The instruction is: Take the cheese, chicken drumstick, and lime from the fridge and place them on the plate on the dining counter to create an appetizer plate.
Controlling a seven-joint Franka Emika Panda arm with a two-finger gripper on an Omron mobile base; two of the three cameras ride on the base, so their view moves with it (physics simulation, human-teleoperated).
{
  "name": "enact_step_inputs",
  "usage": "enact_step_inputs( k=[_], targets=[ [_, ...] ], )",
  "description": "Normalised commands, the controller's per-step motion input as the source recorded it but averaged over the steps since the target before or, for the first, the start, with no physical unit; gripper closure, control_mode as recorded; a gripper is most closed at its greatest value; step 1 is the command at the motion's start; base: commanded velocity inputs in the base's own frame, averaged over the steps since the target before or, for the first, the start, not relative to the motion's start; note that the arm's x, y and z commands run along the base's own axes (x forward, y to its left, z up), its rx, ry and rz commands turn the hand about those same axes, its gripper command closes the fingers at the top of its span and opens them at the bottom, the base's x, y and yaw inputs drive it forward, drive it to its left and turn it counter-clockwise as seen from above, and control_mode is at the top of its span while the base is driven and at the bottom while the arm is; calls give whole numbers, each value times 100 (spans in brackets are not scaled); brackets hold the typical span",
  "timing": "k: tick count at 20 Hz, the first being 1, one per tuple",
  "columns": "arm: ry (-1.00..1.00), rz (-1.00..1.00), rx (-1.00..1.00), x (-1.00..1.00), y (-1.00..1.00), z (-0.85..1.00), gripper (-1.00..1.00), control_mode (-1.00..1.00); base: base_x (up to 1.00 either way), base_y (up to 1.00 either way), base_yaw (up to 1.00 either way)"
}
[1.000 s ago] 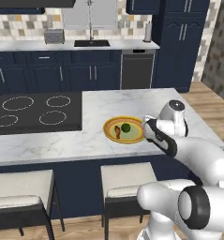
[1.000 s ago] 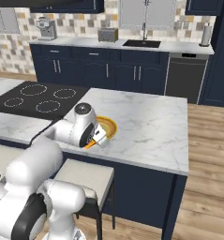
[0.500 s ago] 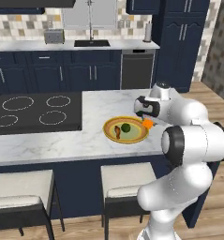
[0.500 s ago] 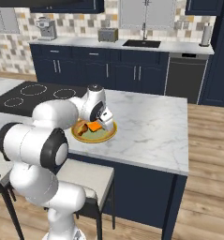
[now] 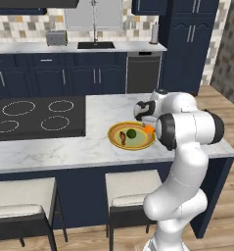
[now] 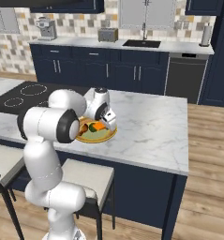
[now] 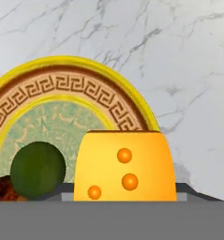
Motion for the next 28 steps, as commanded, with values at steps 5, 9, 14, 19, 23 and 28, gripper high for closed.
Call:
enact_step_inputs(
  k=[5,9,14,19,23,28],
  targets=[
    [0,0,0,60,15,-44,100,-100,0,0,0],
    [0,0,0,24,6,-22,100,-100,0,0,0],
    [0,0,-3,2,7,-44,100,-100,0,0,0],
    [2,-1,-2,5,24,-20,-100,-100,0,0,0],
    [5,-2,0,10,-3,32,-100,-100,0,0,0],
    [2,-3,0,-6,-10,67,-100,-100,0,0,0]
  ],
)
